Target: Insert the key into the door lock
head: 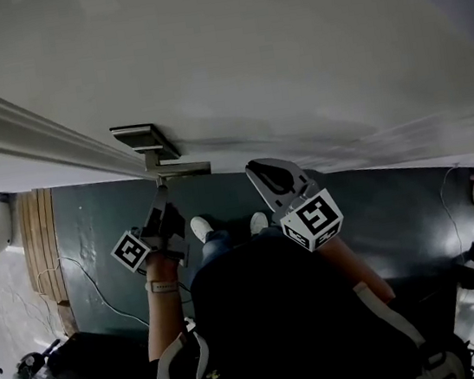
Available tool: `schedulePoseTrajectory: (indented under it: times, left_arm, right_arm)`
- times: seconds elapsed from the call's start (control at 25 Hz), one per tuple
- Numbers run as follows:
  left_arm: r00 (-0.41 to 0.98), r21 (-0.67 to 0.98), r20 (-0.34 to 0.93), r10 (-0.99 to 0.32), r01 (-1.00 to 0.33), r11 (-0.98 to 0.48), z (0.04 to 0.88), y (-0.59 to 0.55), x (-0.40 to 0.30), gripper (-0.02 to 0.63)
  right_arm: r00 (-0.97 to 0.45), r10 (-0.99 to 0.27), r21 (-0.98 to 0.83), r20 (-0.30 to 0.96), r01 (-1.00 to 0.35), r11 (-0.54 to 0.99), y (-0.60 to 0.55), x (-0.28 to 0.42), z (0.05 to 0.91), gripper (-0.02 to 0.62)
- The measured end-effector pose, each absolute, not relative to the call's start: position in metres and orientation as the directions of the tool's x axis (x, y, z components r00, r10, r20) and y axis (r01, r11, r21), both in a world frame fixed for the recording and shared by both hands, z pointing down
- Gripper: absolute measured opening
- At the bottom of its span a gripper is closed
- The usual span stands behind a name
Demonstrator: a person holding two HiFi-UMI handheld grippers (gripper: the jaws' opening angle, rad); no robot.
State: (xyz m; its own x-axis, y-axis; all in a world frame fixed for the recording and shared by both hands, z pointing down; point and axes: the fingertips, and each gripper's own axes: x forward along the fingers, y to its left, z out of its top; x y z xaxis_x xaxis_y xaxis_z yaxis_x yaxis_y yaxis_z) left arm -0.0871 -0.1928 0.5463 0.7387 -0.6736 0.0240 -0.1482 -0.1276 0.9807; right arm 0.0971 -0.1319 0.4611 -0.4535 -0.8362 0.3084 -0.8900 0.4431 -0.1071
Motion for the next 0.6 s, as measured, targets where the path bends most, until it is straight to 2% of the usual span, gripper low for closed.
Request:
schedulePoseTrajectory:
  times: [0.6]
  left_arm:
    - [0.74,0.987,0.046,-0.671,-0.139,-0.085,0.5529,-0.2018,-0.0801,0.026]
  right_arm:
    - [-0.444,-0.843,-0.107,0.304,-0.895,0.433,-0.1345,0.1043,0.4571,0.032]
